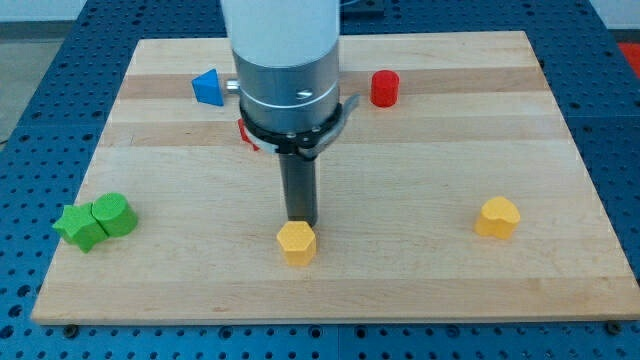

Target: Move yellow hexagon towards green circle

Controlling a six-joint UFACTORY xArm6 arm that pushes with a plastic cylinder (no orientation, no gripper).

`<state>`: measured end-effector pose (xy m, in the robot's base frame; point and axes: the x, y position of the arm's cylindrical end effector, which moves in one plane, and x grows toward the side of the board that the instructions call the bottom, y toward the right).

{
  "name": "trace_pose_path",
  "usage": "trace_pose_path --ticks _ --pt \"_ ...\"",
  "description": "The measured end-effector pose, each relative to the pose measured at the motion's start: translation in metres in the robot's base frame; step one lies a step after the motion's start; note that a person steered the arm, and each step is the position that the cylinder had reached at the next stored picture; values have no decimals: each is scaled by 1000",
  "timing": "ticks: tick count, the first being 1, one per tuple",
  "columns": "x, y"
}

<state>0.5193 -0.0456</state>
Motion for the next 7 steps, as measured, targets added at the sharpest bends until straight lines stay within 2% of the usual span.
trace_pose_path --ticks 1,2,3,4,5,6,7 --pt "0 -27" --pt "0 -27" --pt "-4 -1" --pt "-3 91" --pt "45 37" --pt "49 -71" --pt "44 -72"
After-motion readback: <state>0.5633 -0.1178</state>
